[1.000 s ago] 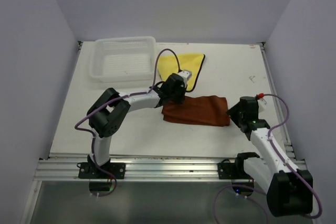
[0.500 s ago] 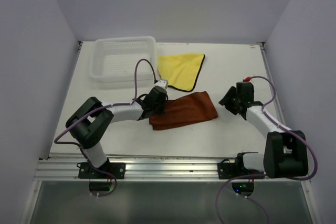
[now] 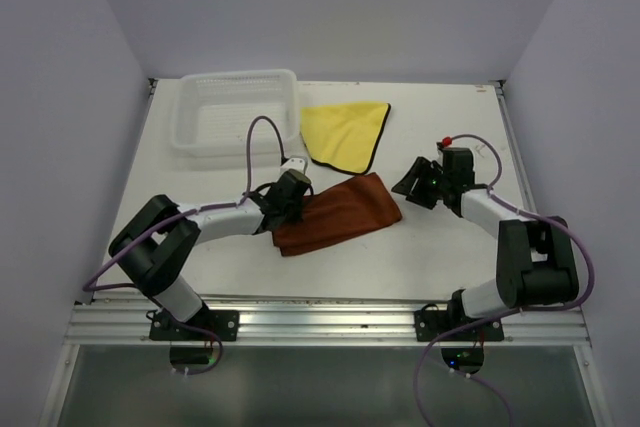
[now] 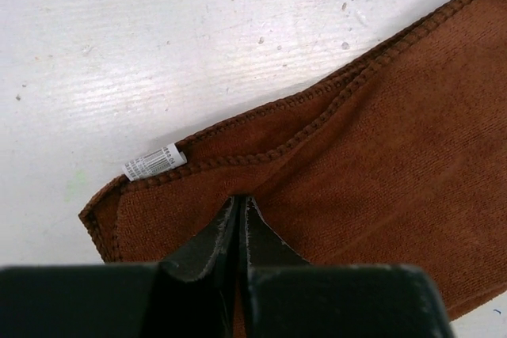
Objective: Roll the towels
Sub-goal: Roll the towel
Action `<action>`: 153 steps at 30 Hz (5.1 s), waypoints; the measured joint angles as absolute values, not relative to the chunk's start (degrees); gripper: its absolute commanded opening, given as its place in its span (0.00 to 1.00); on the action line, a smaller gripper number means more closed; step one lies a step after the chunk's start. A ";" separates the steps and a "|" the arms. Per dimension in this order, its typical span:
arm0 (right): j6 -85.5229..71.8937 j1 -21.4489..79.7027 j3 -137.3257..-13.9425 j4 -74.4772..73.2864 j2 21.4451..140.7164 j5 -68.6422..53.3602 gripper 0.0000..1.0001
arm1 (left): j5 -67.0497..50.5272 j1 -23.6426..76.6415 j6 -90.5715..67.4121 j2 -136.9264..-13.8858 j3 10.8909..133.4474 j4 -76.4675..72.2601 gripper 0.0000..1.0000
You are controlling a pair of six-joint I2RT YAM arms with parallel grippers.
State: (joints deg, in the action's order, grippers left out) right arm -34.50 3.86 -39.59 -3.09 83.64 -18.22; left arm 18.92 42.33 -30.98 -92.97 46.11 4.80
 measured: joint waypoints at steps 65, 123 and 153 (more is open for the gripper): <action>-23.73 14.37 -60.03 -6.87 103.94 -11.33 0.39 | 1.93 48.62 -30.46 -118.04 72.88 -5.04 0.09; -36.93 19.77 -59.07 -9.23 103.88 -12.51 0.00 | 1.28 46.81 -31.51 -115.83 69.45 -6.33 0.07; -38.81 17.45 -58.74 -8.73 102.41 -11.62 0.38 | 0.99 45.36 -31.46 -117.69 71.48 -7.31 0.09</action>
